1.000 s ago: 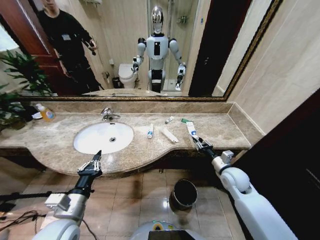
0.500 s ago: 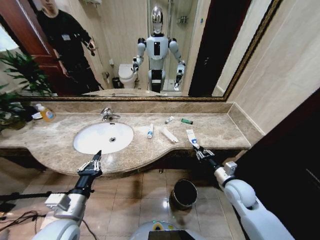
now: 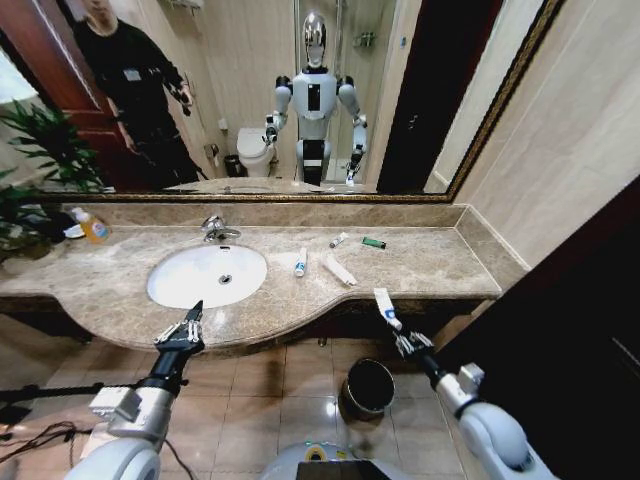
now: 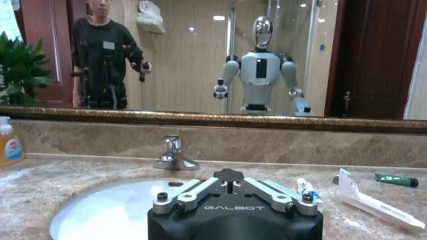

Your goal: Pick up the trash from the sink and place it in the trash bin.

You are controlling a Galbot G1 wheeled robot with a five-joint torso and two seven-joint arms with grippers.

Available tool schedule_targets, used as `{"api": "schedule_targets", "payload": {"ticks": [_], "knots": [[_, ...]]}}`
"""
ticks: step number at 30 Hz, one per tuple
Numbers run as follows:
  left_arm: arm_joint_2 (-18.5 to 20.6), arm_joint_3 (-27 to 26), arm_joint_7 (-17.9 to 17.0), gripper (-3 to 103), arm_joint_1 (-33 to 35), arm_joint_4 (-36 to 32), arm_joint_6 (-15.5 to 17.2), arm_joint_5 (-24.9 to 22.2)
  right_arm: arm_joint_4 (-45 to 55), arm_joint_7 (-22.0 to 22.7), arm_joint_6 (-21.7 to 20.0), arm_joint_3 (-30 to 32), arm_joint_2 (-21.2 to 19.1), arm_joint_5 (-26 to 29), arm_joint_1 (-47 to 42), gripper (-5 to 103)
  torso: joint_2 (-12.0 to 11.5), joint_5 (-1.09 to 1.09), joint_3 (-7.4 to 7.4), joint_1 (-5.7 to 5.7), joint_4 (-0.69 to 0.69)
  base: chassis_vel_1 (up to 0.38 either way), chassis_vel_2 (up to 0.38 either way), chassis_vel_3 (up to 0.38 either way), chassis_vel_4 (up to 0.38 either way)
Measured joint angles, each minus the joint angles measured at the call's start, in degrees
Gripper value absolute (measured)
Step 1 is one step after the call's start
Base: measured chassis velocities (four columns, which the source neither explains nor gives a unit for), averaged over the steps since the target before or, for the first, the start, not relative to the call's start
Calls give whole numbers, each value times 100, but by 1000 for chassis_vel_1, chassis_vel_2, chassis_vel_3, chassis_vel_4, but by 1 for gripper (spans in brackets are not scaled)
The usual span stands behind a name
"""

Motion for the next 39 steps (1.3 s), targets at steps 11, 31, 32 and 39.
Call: {"api": "schedule_targets", "payload": {"ticks": [11,31,32,39], "knots": [[0,0,0,0,0,0,0,0,-1059,-150,264,-311,325,-502,412,25,0,1,0,0,0,0,0,0,0],[0,0,0,0,0,0,0,0,-4932,-309,924,-453,1060,-1425,2072,25,-1,2,1,1,1,0,0,0,0],[0,0,0,0,0,0,0,0,-5142,-316,951,-446,1091,-1448,2131,25,-1,2,1,1,0,0,0,0,0],[0,0,0,0,0,0,0,0,-5683,-352,937,-390,1227,-1578,2335,25,0,1,1,1,0,0,0,0,0]]}}
